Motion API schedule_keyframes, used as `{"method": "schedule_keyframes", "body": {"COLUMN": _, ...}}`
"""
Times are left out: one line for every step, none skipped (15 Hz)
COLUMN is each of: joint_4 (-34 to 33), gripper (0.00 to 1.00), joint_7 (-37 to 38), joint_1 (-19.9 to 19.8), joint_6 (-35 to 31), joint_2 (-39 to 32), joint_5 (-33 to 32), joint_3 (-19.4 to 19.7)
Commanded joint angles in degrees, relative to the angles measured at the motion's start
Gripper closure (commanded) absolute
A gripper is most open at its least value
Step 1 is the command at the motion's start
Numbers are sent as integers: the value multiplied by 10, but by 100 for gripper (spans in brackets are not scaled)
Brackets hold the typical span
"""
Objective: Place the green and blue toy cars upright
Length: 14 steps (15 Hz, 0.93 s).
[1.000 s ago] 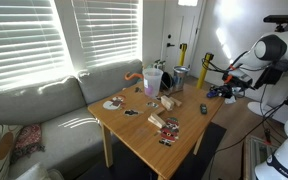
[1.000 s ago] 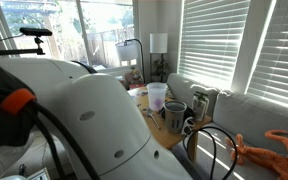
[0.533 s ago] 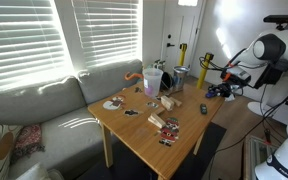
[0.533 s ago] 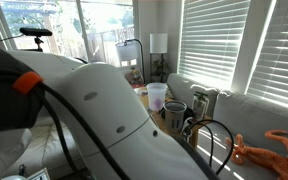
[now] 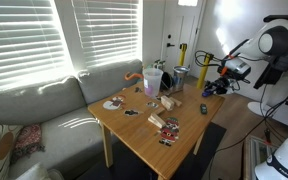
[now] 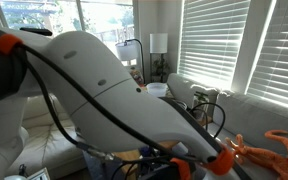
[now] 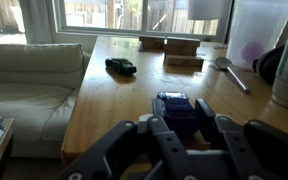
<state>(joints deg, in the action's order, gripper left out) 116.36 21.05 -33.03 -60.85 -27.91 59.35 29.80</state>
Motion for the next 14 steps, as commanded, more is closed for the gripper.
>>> {"method": "schedule_keyframes", "body": {"joint_4": 38, "gripper": 88, "joint_7": 30, "joint_1": 34, "joint_6": -53, "joint_2": 61, "joint_5": -22, "joint_3": 18}}
{"method": "schedule_keyframes", "body": {"joint_4": 42, "gripper": 88, "joint_7": 36, "joint_1": 42, "joint_6": -65, "joint_2": 70, "joint_5": -28, "joint_3": 19}}
{"method": "schedule_keyframes", "body": {"joint_4": 47, "gripper": 88, "joint_7": 43, "joint_1": 50, "joint_6": -76, "joint_2": 82, "joint_5": -36, "joint_3": 21}}
{"method": "schedule_keyframes", "body": {"joint_4": 53, "gripper": 88, "joint_7": 47, "joint_1": 58, "joint_6": -88, "joint_2": 94, "joint_5": -44, "joint_3": 22}}
{"method": "schedule_keyframes", "body": {"joint_4": 59, "gripper": 88, "joint_7": 51, "joint_1": 65, "joint_6": -100, "joint_2": 104, "joint_5": -50, "joint_3": 20}}
{"method": "schedule_keyframes", "body": {"joint_4": 63, "gripper": 88, "joint_7": 56, "joint_1": 72, "joint_6": -111, "joint_2": 112, "joint_5": -57, "joint_3": 17}}
{"method": "schedule_keyframes", "body": {"joint_4": 66, "gripper": 88, "joint_7": 62, "joint_1": 78, "joint_6": -119, "joint_2": 118, "joint_5": -63, "joint_3": 13}}
{"method": "schedule_keyframes", "body": {"joint_4": 70, "gripper": 88, "joint_7": 67, "joint_1": 85, "joint_6": -129, "joint_2": 126, "joint_5": -68, "joint_3": 10}}
{"method": "schedule_keyframes", "body": {"joint_4": 75, "gripper": 88, "joint_7": 70, "joint_1": 92, "joint_6": -136, "joint_2": 134, "joint_5": -73, "joint_3": 7}}
{"method": "schedule_keyframes", "body": {"joint_4": 81, "gripper": 88, "joint_7": 75, "joint_1": 99, "joint_6": -148, "joint_2": 146, "joint_5": -79, "joint_3": 4}}
{"method": "schedule_keyframes", "body": {"joint_4": 86, "gripper": 88, "joint_7": 79, "joint_1": 105, "joint_6": -157, "joint_2": 154, "joint_5": -82, "joint_3": 1}}
{"method": "schedule_keyframes", "body": {"joint_4": 91, "gripper": 88, "joint_7": 83, "joint_1": 112, "joint_6": -169, "joint_2": 162, "joint_5": -85, "joint_3": -2}}
{"method": "schedule_keyframes", "body": {"joint_4": 97, "gripper": 88, "joint_7": 87, "joint_1": 119, "joint_6": -183, "joint_2": 168, "joint_5": -86, "joint_3": -7}}
{"method": "schedule_keyframes", "body": {"joint_4": 101, "gripper": 88, "joint_7": 91, "joint_1": 123, "joint_6": -192, "joint_2": 174, "joint_5": -88, "joint_3": -12}}
